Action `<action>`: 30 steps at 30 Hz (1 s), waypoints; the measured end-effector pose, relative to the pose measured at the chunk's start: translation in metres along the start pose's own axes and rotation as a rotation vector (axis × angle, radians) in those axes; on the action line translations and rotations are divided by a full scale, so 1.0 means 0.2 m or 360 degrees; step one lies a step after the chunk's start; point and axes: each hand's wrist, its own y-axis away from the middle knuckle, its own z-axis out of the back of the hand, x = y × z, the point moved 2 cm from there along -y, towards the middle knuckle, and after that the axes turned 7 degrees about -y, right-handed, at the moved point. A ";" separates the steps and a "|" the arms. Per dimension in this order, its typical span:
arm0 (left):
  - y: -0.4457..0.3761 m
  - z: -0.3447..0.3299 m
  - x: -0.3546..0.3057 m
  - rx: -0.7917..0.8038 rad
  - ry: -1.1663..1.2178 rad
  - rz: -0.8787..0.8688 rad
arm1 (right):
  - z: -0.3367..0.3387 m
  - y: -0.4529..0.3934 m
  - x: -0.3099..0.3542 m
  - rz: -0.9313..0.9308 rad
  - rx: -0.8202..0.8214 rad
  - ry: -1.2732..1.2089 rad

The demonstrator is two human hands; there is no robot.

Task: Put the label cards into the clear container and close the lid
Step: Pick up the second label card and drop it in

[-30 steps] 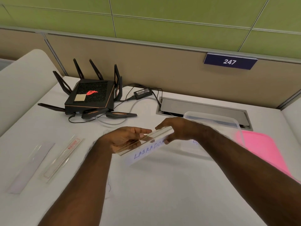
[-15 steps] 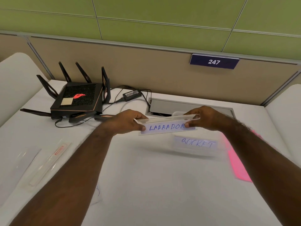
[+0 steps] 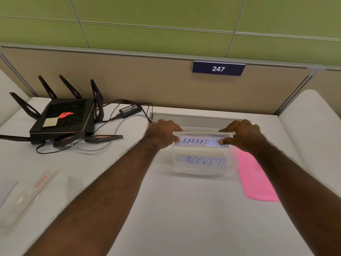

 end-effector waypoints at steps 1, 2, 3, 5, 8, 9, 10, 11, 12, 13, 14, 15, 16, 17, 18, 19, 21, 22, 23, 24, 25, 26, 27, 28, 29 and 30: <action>-0.02 -0.02 -0.03 -0.0004 -0.0086 0.0007 | -0.02 0.00 -0.02 -0.0002 -0.0016 0.0120; -0.04 -0.05 -0.05 -0.0003 -0.0176 0.0014 | -0.04 0.00 -0.03 0.0001 -0.0031 0.0239; -0.06 -0.08 -0.07 0.0008 -0.0258 0.0020 | -0.06 0.00 -0.04 0.0008 -0.0046 0.0355; -0.09 -0.13 -0.09 0.0047 -0.0351 0.0045 | -0.11 -0.01 -0.05 0.0022 -0.0077 0.0544; -0.14 -0.21 -0.12 0.0060 -0.0423 0.0086 | -0.17 -0.03 -0.07 0.0035 -0.0118 0.0673; -0.15 -0.24 -0.12 0.0051 -0.0468 0.0086 | -0.19 -0.04 -0.08 0.0039 -0.0121 0.0683; -0.16 -0.26 -0.13 0.0034 -0.0518 0.0082 | -0.21 -0.05 -0.09 0.0045 -0.0122 0.0691; -0.17 -0.27 -0.13 0.0013 -0.0566 0.0077 | -0.23 -0.05 -0.10 0.0054 -0.0125 0.0698; -0.18 -0.29 -0.14 -0.0005 -0.0612 0.0072 | -0.24 -0.06 -0.10 0.0062 -0.0132 0.0695; -0.19 -0.30 -0.14 -0.0020 -0.0655 0.0068 | -0.25 -0.06 -0.10 0.0066 -0.0145 0.0682; -0.19 -0.31 -0.15 -0.0031 -0.0690 0.0066 | -0.26 -0.07 -0.11 0.0067 -0.0157 0.0669; -0.20 -0.32 -0.16 -0.0038 -0.0721 0.0070 | -0.28 -0.07 -0.11 0.0069 -0.0166 0.0666; -0.21 -0.32 -0.17 -0.0040 -0.0750 0.0078 | -0.29 -0.08 -0.11 0.0073 -0.0166 0.0679; -0.21 -0.33 -0.17 -0.0032 -0.0783 0.0092 | -0.30 -0.08 -0.10 0.0082 -0.0157 0.0706; -0.21 -0.34 -0.18 -0.0015 -0.0820 0.0107 | -0.32 -0.09 -0.10 0.0096 -0.0141 0.0745; -0.22 -0.34 -0.19 0.0008 -0.0861 0.0116 | -0.33 -0.10 -0.10 0.0112 -0.0122 0.0792; -0.22 -0.35 -0.21 0.0051 -0.0953 0.0111 | -0.36 -0.11 -0.10 0.0131 -0.0080 0.0881; -0.23 -0.35 -0.22 0.0062 -0.0989 0.0112 | -0.37 -0.11 -0.09 0.0136 -0.0065 0.0914; -0.23 -0.35 -0.23 0.0067 -0.1010 0.0125 | -0.37 -0.12 -0.09 0.0139 -0.0052 0.0942; -0.23 -0.35 -0.24 0.0073 -0.1019 0.0146 | -0.38 -0.12 -0.08 0.0144 -0.0038 0.0968; -0.24 -0.35 -0.25 0.0080 -0.1025 0.0168 | -0.38 -0.13 -0.08 0.0151 -0.0025 0.0993; -0.24 -0.36 -0.26 0.0087 -0.1032 0.0185 | -0.39 -0.13 -0.07 0.0162 -0.0012 0.1018; -0.25 -0.36 -0.27 0.0095 -0.1043 0.0195 | -0.39 -0.14 -0.06 0.0173 -0.0001 0.1042; -0.25 -0.37 -0.27 0.0106 -0.1061 0.0200 | -0.40 -0.14 -0.05 0.0181 0.0009 0.1062; -0.25 -0.37 -0.27 0.0119 -0.1084 0.0201 | -0.40 -0.14 -0.05 0.0186 0.0020 0.1078; -0.26 -0.38 -0.27 0.0126 -0.1107 0.0197 | -0.40 -0.14 -0.04 0.0187 0.0036 0.1091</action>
